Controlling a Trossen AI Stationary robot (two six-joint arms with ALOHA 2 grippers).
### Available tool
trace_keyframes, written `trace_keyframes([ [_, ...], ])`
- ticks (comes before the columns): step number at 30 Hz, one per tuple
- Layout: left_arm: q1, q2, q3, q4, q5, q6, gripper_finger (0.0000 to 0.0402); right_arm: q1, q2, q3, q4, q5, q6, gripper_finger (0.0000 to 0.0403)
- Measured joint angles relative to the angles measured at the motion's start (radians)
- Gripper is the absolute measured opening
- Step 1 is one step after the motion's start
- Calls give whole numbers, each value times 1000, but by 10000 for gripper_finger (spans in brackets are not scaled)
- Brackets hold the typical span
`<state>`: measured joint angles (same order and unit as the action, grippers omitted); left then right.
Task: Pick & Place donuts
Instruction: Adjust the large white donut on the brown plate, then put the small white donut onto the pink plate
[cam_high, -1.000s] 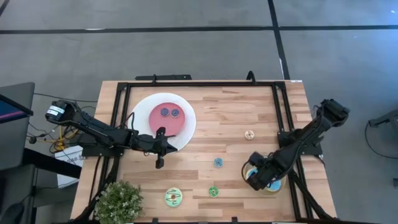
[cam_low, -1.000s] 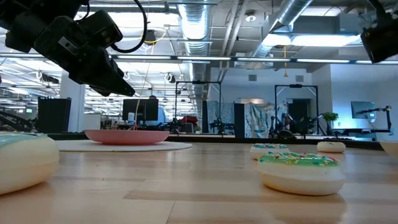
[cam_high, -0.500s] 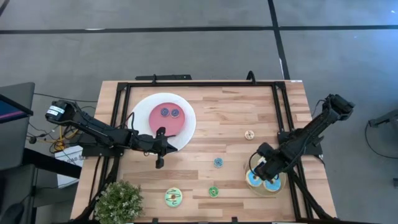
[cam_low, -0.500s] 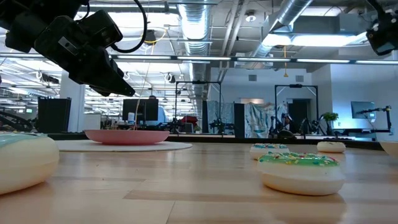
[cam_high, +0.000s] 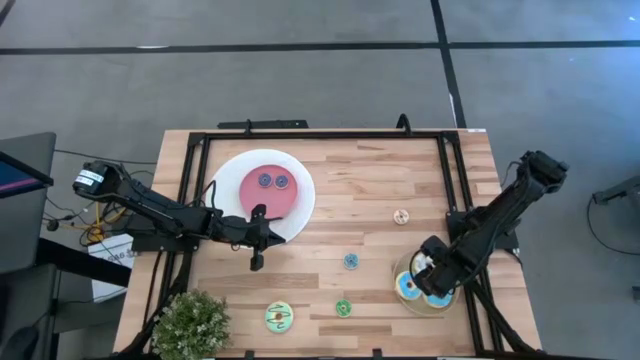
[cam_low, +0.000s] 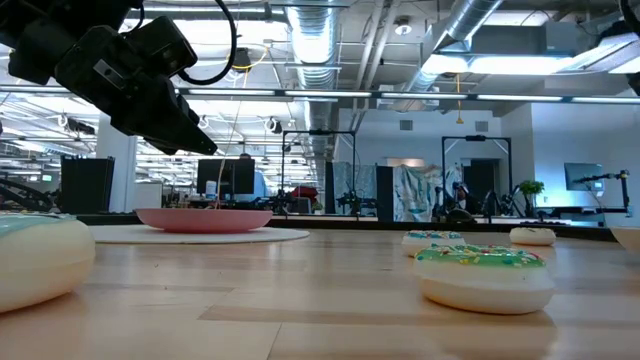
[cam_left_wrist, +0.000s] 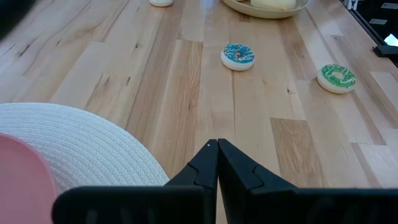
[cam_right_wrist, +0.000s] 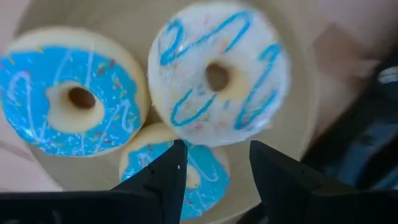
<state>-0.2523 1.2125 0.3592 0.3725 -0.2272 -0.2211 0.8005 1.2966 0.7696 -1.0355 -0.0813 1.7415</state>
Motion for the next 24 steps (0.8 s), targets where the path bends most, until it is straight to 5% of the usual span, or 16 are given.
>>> trace_keyframes([
  [8, 0, 0, 0, 0, 0, 0, 2, -12, 1, -85, 138, 58, 11, 143],
  [24, 0, 0, 0, 0, 0, -2, 2, -25, -4, -17, 185, 84, -140, 138],
])
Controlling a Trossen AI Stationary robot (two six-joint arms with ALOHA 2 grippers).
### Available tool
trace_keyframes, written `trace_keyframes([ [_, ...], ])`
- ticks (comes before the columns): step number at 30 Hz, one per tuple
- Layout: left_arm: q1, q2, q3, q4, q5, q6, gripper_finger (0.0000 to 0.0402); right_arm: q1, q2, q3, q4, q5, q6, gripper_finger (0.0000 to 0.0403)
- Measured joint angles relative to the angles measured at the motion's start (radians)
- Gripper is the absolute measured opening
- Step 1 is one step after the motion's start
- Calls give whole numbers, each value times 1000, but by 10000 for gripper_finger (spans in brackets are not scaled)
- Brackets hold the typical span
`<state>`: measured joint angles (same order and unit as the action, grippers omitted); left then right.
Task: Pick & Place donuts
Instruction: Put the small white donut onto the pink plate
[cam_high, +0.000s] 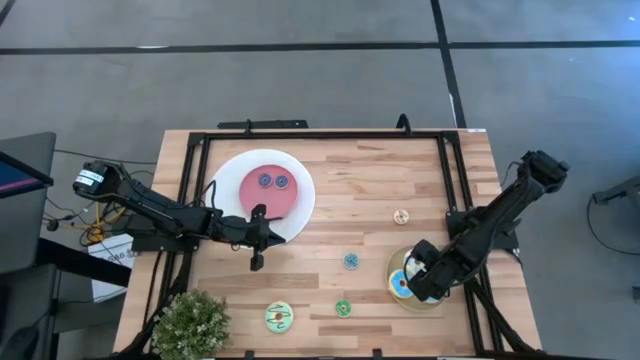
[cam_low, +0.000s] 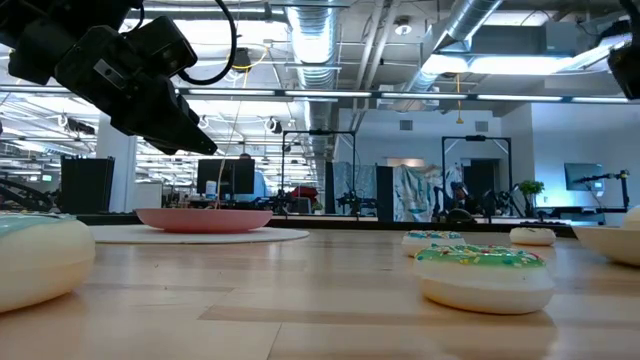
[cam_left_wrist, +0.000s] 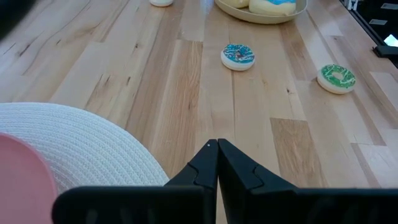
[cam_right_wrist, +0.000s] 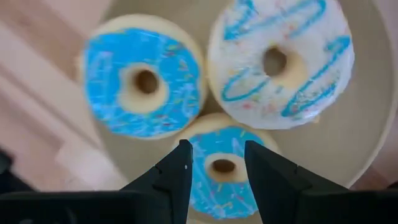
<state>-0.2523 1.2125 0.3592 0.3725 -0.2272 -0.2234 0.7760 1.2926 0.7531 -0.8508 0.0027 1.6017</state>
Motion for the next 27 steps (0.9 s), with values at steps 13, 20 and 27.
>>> trace_keyframes([
  [13, 0, 0, 0, 1, 0, -2, 2, -135, -53, 79, -80, 372, -416, 135],
  [20, 0, 0, 0, 16, 5, -1, 2, -310, -27, 78, -92, 393, -529, 148],
  [27, 0, 0, 1, 46, 9, 29, 2, -488, -29, 74, -99, 350, -626, 208],
])
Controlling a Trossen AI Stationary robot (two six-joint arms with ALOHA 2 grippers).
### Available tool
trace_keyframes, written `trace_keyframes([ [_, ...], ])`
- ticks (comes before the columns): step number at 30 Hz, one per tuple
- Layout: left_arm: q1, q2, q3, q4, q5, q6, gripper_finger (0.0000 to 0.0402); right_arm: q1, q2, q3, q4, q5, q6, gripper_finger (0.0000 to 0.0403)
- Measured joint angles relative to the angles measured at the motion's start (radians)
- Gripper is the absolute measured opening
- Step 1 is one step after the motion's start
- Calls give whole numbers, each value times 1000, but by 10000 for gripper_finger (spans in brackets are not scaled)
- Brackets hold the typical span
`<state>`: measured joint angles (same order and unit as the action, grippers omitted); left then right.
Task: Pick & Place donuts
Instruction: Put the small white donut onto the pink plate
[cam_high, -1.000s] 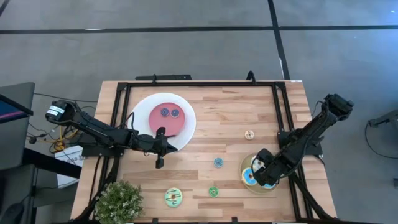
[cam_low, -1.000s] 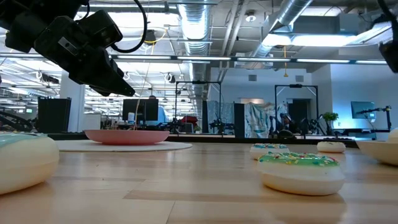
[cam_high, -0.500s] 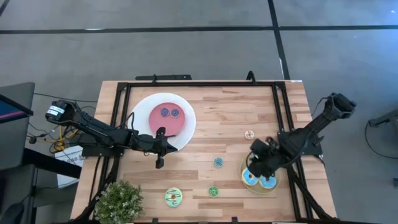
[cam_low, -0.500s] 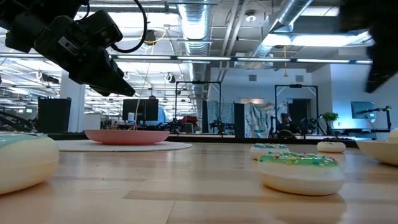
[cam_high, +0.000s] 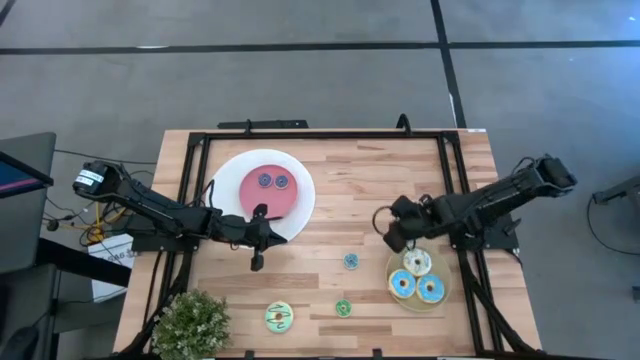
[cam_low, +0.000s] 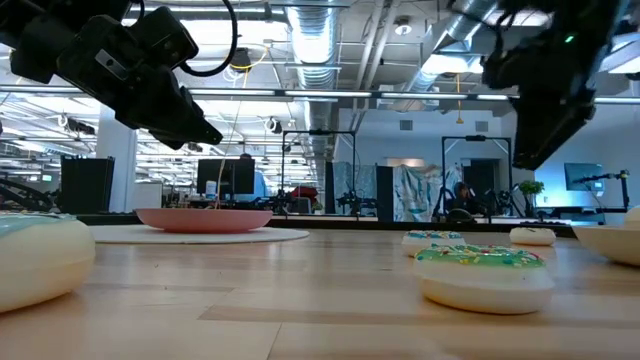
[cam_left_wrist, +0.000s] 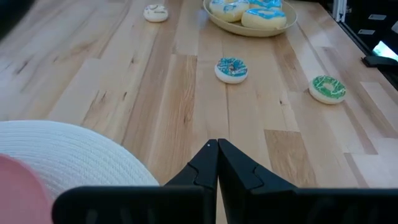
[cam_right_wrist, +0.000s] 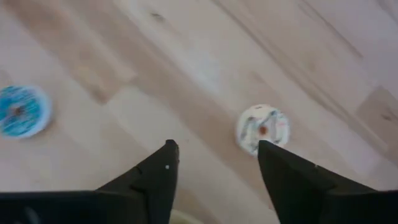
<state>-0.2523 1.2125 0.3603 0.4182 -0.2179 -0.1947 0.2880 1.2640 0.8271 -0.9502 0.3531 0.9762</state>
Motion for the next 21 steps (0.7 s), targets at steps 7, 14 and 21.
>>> trace_keyframes([
  [7, 0, 0, 0, -2, 1, 2, 2, -156, 0, -73, 5, -43, -19, 281],
  [14, 0, 0, 0, -5, 2, 3, 2, -229, 0, -164, 104, -41, -43, 328],
  [21, 0, 0, 0, -5, 2, 2, 2, -268, 0, -231, 205, -67, -68, 342],
])
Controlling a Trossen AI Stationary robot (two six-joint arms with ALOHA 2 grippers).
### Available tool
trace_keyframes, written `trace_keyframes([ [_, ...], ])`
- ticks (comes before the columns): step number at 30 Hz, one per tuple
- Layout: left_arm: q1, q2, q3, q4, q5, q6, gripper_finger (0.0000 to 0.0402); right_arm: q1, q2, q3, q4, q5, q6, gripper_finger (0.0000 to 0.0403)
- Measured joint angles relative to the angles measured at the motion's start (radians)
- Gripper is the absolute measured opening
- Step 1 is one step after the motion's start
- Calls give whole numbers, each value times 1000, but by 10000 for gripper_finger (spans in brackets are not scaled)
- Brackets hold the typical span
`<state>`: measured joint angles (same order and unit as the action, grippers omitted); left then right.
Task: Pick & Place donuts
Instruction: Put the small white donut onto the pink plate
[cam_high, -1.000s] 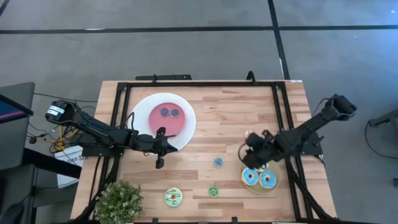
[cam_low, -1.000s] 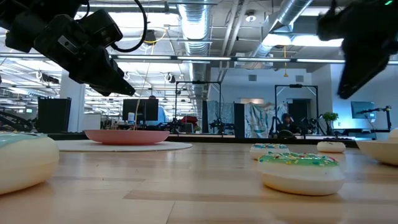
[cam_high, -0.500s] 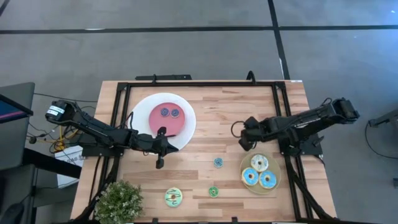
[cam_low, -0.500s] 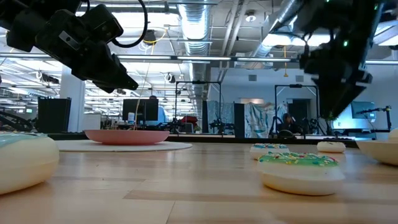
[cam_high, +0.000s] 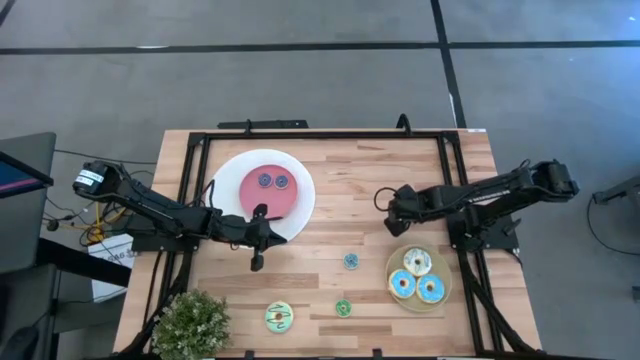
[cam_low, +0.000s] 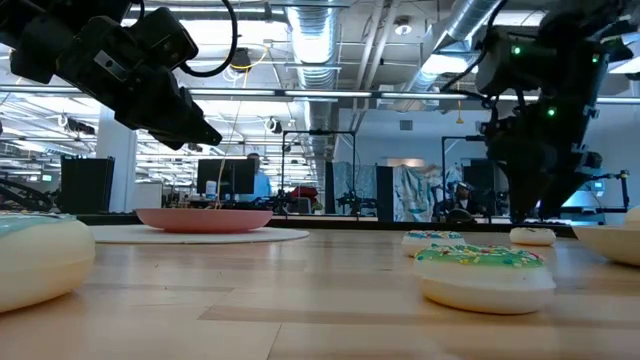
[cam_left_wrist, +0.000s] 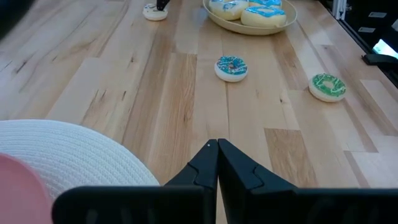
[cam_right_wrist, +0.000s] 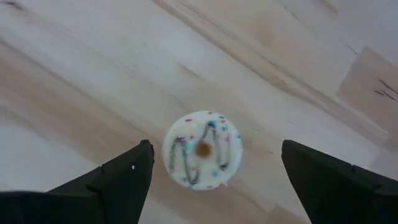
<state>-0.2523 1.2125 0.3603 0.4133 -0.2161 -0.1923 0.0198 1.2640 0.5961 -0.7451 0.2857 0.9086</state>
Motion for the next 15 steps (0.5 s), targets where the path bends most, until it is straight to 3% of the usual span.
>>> trace_keyframes([
  [7, 0, 0, 0, 0, 0, 4, 2, -29, 0, -74, 125, -36, -1, 328],
  [15, 0, 0, 0, 1, 0, 4, 2, -29, 0, -83, 125, -38, 6, 302],
])
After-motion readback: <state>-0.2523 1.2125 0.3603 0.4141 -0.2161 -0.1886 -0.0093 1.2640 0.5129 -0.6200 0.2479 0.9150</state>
